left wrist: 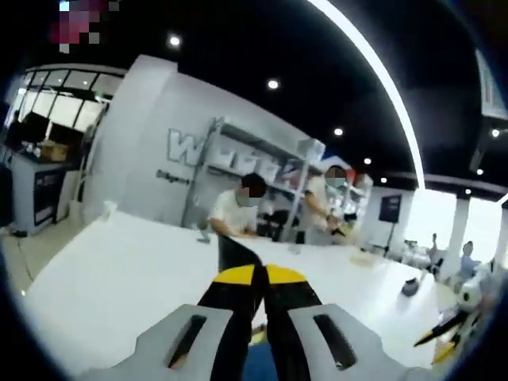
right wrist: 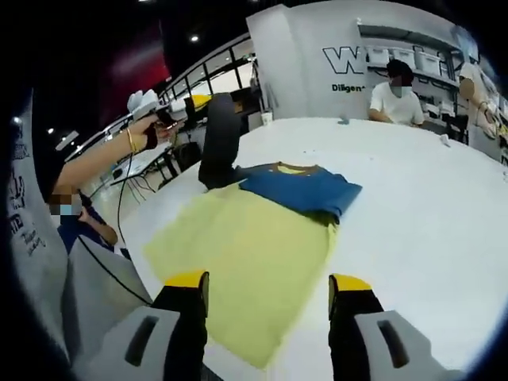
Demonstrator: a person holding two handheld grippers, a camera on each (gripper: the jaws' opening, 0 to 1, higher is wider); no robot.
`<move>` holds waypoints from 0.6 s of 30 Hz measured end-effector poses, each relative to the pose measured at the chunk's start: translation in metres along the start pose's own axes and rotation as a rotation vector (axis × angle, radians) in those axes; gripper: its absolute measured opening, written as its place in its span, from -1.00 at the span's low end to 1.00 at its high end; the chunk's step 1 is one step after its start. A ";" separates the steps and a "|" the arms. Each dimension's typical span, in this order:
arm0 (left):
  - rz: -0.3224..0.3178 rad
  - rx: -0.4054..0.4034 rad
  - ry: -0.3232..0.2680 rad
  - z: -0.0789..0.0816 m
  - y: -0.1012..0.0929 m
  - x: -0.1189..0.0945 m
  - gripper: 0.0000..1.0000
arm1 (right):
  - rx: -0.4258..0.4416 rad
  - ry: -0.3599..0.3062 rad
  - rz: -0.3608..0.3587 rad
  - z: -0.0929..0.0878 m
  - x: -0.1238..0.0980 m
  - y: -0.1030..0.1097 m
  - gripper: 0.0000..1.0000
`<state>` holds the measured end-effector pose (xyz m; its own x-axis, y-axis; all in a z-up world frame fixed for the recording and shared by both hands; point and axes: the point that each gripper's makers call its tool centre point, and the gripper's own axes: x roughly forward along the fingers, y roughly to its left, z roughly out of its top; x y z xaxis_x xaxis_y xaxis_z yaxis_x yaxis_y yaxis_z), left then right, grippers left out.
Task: Fold the garment on the visible template until the final outline fits inside the template.
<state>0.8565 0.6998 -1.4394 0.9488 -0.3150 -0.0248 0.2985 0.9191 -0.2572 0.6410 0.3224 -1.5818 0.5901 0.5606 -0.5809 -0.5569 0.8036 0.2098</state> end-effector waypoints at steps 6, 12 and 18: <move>-0.097 -0.032 -0.041 0.004 -0.049 0.013 -1.00 | 0.013 0.002 -0.006 -0.004 -0.007 -0.002 0.15; -0.201 -0.053 -0.008 -0.013 -0.111 0.032 -1.00 | 0.031 -0.007 -0.015 -0.004 -0.013 -0.003 0.16; -0.304 -0.041 0.062 -0.056 -0.177 0.045 -1.00 | 0.048 0.004 -0.021 -0.010 -0.018 -0.008 0.17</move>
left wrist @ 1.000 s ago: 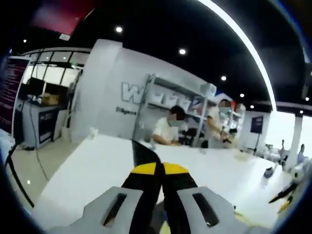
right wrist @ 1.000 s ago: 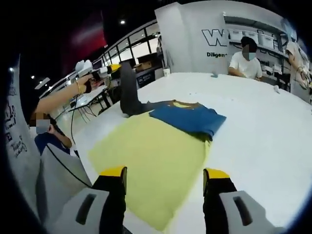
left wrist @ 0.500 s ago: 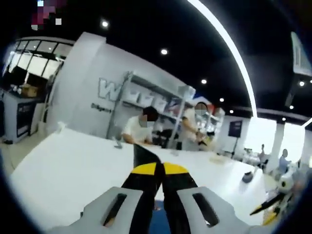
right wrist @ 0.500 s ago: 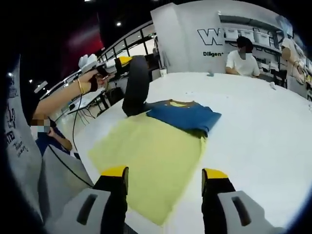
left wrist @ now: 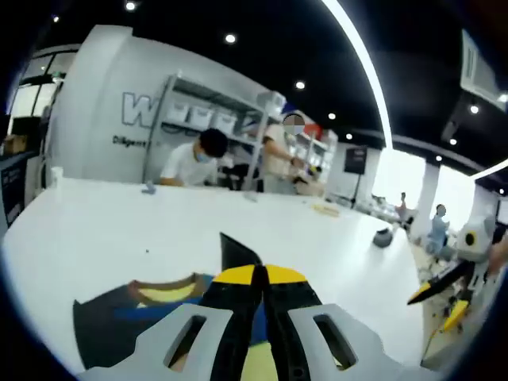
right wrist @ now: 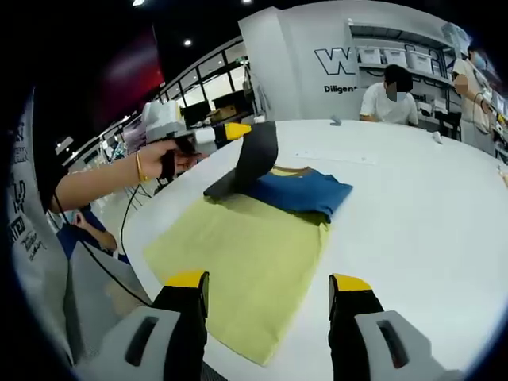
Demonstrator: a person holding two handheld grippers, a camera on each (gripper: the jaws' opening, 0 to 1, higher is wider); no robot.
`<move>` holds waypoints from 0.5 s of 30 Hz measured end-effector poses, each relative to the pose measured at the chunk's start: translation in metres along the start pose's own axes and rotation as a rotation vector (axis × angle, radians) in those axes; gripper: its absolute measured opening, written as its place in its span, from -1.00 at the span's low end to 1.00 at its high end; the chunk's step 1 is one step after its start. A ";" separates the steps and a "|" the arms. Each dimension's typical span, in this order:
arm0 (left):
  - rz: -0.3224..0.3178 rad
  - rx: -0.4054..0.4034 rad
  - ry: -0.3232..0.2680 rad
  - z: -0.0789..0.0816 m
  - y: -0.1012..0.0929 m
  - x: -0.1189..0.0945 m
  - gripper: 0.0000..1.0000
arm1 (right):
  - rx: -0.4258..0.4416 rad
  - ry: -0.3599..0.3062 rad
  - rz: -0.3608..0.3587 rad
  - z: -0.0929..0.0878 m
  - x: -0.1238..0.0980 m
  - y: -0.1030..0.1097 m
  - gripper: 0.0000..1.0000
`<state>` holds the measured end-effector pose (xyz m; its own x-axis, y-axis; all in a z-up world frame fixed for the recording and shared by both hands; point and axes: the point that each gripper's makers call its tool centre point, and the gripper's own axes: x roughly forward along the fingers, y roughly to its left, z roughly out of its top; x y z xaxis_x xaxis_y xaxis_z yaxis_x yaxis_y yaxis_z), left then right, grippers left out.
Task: Fold the garment on the visible template until the final outline fits inside the template.
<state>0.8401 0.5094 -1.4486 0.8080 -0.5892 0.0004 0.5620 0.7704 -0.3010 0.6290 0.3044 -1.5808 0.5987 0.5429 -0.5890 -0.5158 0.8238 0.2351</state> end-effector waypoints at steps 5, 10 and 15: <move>-0.078 0.049 0.207 -0.097 -0.035 0.024 -1.00 | 0.009 -0.035 -0.015 0.007 -0.005 0.001 0.17; -0.096 0.022 0.301 -0.143 -0.043 0.032 -1.00 | 0.022 -0.025 -0.007 0.002 -0.008 0.010 0.17; -0.140 0.027 0.425 -0.189 -0.055 0.033 -1.00 | 0.050 -0.032 -0.008 -0.002 -0.010 0.006 0.17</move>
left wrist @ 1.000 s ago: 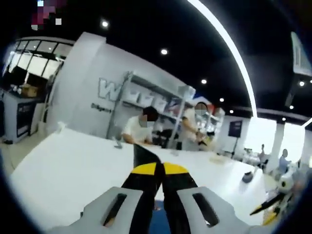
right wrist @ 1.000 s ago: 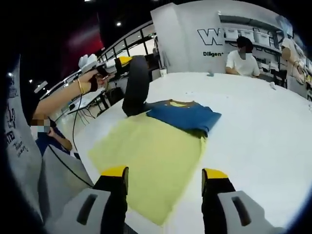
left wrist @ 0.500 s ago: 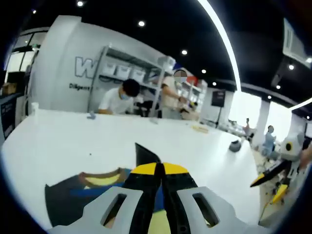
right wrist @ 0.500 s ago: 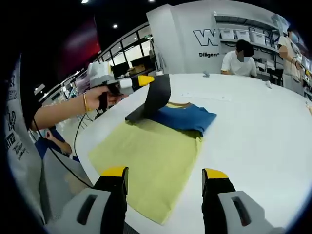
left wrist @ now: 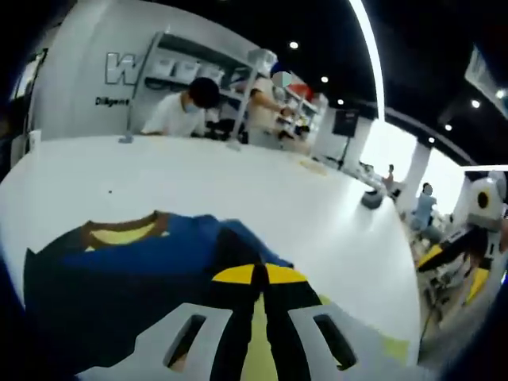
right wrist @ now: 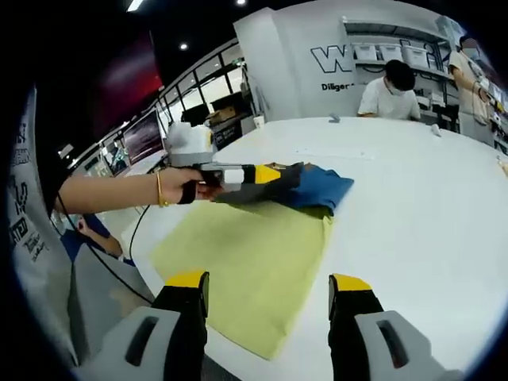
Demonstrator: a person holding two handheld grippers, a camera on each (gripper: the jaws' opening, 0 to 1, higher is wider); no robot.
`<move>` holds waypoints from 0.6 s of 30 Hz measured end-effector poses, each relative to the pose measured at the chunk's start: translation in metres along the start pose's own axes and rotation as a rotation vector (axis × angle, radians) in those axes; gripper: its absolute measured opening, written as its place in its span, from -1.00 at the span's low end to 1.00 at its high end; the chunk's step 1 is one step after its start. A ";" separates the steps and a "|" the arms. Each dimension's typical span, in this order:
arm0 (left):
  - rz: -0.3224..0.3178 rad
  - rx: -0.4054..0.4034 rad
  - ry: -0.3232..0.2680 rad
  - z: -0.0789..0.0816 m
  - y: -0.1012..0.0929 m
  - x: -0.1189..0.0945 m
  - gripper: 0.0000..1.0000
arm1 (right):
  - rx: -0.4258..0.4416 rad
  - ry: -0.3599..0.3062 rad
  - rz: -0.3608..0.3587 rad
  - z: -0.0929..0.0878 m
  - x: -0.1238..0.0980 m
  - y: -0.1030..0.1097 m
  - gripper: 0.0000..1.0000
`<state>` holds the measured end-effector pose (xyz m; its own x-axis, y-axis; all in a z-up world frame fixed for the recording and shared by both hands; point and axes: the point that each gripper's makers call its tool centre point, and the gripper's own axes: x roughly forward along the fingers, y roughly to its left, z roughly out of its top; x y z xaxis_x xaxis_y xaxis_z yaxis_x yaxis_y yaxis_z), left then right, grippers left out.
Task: Fold the garment on the visible template until the final outline fits inside the template.
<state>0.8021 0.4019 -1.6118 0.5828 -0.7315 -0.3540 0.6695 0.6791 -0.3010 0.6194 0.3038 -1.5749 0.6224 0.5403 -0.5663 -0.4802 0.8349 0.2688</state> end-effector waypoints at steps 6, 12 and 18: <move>-0.018 -0.036 0.057 -0.014 -0.006 0.012 -0.98 | -0.005 0.000 0.003 0.003 0.000 0.001 0.17; -0.086 -0.006 0.080 -0.005 -0.027 0.005 -0.87 | -0.003 0.013 -0.002 0.002 -0.002 0.000 0.19; -0.070 0.062 0.085 0.002 -0.020 -0.015 -0.70 | -0.009 0.021 -0.001 0.002 -0.001 0.005 0.17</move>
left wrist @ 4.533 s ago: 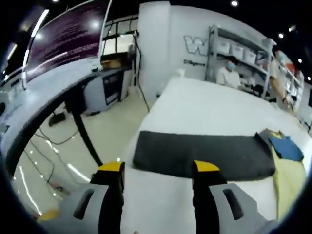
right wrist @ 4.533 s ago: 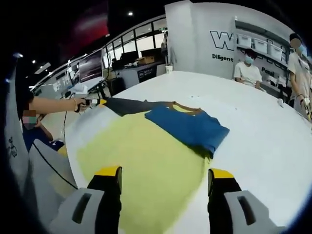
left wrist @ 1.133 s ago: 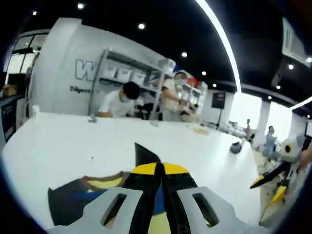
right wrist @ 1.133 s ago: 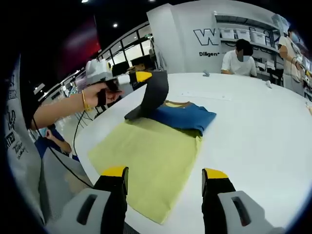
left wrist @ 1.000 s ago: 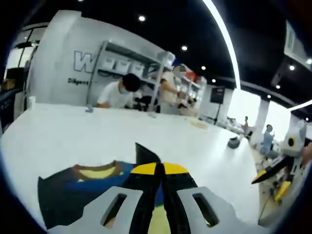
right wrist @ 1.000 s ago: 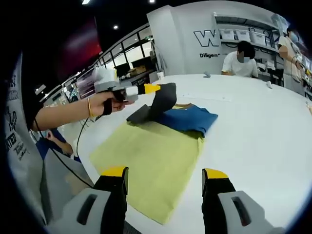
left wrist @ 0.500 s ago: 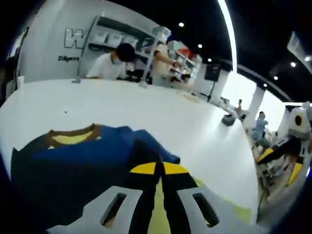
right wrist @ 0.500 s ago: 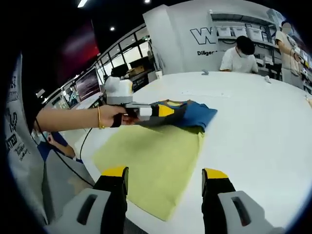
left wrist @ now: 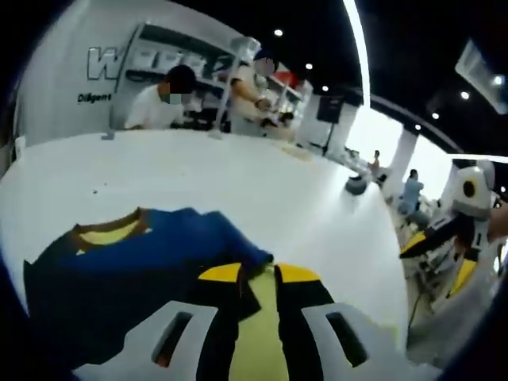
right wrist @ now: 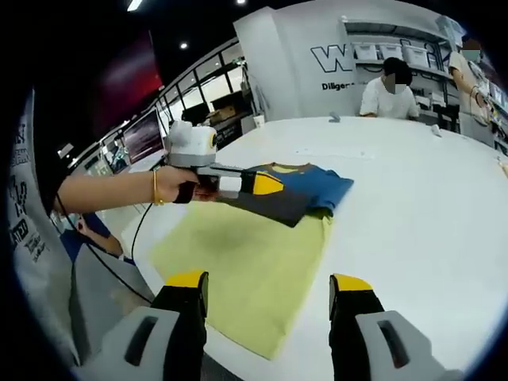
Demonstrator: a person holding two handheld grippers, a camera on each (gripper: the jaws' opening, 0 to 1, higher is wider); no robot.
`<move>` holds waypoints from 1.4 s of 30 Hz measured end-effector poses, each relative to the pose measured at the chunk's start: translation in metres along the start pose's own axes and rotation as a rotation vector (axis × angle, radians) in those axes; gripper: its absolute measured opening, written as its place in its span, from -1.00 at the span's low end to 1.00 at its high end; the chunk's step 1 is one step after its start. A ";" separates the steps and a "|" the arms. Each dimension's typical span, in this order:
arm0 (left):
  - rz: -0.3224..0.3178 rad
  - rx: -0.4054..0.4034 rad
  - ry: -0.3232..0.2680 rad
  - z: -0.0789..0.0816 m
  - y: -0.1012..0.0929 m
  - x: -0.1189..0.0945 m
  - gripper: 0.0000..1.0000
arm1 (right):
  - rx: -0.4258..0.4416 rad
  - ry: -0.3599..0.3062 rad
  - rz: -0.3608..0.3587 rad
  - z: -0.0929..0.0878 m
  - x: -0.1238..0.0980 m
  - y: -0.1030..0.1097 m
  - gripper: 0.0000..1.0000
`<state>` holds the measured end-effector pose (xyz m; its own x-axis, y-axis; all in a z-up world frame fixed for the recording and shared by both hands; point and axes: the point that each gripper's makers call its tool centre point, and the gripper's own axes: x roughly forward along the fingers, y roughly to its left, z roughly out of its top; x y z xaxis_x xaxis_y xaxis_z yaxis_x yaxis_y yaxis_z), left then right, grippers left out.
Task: Fold the garment on the visible template until the final outline fits inside the template.
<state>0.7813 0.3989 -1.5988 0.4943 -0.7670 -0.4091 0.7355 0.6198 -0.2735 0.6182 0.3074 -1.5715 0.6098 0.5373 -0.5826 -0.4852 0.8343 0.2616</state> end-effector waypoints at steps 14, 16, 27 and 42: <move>0.140 0.072 0.062 -0.024 0.021 -0.058 0.08 | -0.003 0.009 -0.004 -0.003 0.004 -0.002 0.06; 0.146 0.066 0.060 -0.027 0.023 -0.068 0.12 | -0.003 0.016 -0.001 -0.004 0.004 0.000 0.06; 0.315 0.019 0.119 -0.063 0.065 -0.161 0.20 | -0.018 0.038 0.001 -0.009 0.007 0.002 0.05; 0.408 -0.133 0.218 -0.134 0.053 -0.223 0.14 | -0.001 0.149 -0.013 -0.045 0.013 0.007 -0.12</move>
<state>0.6472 0.6251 -1.6387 0.6109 -0.4132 -0.6753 0.4295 0.8895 -0.1558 0.5945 0.3146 -1.6124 0.5161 0.5026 -0.6936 -0.4789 0.8407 0.2528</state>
